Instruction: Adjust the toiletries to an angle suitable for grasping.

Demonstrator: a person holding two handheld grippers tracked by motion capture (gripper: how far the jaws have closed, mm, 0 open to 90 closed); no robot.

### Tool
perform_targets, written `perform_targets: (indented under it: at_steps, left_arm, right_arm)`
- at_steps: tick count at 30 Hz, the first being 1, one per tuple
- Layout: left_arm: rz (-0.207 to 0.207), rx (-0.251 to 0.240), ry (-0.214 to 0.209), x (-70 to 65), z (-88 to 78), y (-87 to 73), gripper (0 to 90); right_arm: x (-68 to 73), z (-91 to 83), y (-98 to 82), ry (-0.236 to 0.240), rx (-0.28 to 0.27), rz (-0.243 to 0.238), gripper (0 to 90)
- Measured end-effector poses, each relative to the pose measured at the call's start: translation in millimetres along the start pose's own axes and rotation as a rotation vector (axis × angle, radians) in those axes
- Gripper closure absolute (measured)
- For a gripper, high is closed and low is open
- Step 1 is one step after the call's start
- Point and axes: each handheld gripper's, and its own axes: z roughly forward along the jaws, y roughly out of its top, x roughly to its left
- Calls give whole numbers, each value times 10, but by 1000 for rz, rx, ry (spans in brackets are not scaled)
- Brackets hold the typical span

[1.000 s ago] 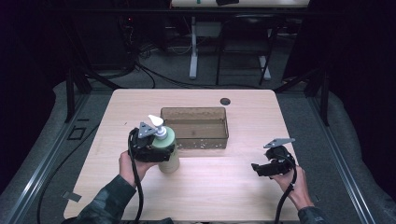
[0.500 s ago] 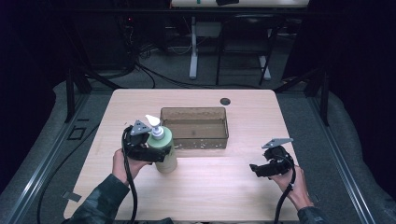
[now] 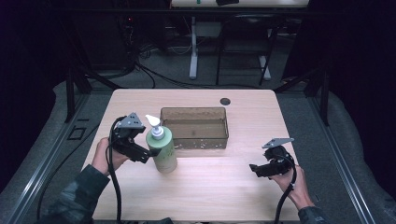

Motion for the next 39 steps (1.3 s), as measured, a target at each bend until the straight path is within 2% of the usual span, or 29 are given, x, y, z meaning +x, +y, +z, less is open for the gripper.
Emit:
perform_targets:
  at_steps: [2, 3, 4, 5, 6, 7, 8, 9, 13, 14, 16, 17, 19, 20, 22, 23, 24, 25, 27, 29, 33, 39]
  left_arm:
    - [12, 15, -2, 28, -18, 27, 1]
    - [24, 21, -34, 69, -37, 60, 1]
    - [22, 16, -48, 132, -72, 108, 0]
    - [41, 26, -71, 166, -84, 142, 0]
    - [41, 26, -71, 166, -84, 142, 0]
    - [79, 47, -67, 208, -103, 210, 0]
    - [79, 47, -67, 208, -103, 210, 0]
    - [126, 68, -70, 243, -111, 304, 1]
    - [168, 78, -80, 285, -117, 467, 28]
    - [173, 74, -103, 295, -117, 501, 32]
    - [195, 80, -101, 298, -113, 569, 65]
    - [210, 77, -115, 301, -115, 598, 68]
    - [216, 81, -121, 304, -116, 621, 112]
    - [249, 93, -128, 295, -113, 675, 147]
    - [258, 102, -126, 275, -111, 705, 180]
    - [275, 106, -138, 260, -117, 718, 226]
    - [275, 106, -138, 260, -117, 718, 272]
    - [293, 113, -135, 238, -122, 734, 290]
    - [296, 113, -139, 229, -122, 736, 343]
    - [319, 127, -124, 201, -125, 751, 369]
    - [327, 139, -113, 200, -137, 766, 458]
    - [338, 153, -114, 187, -142, 781, 523]
  right_arm:
    - [-2, 1, -1, 0, 1, 0, 161]
    - [-4, 2, -4, 2, 1, 1, 161]
    - [-6, 4, -6, 3, 3, 2, 160]
    - [-7, 5, -7, 5, 2, 1, 160]
    - [-6, 6, -6, 4, 3, 0, 160]
    - [-6, 8, -6, 5, 3, 1, 160]
    - [-7, 9, -6, 6, 5, -1, 160]
    - [-2, 11, -6, 5, 8, 3, 160]
    - [-1, 22, -9, 15, 9, -3, 160]
    - [-2, 23, -10, 17, 9, -4, 160]
    - [-4, 25, -11, 17, 11, -4, 160]
    - [-5, 26, -12, 18, 12, -5, 160]
    - [-4, 27, -13, 18, 12, -4, 159]
    - [-3, 26, -16, 25, 15, -2, 159]
    - [-4, 26, -15, 26, 15, -1, 158]
    - [-5, 25, -16, 27, 14, -2, 158]
    - [-5, 25, -16, 27, 14, -2, 158]
    - [-7, 25, -16, 26, 15, 0, 158]
    - [-9, 26, -17, 26, 15, 0, 158]
    - [-5, 23, -15, 24, 15, -1, 159]
    - [-8, 25, -15, 24, 17, 2, 159]
    - [-13, 26, -18, 19, 19, 1, 160]
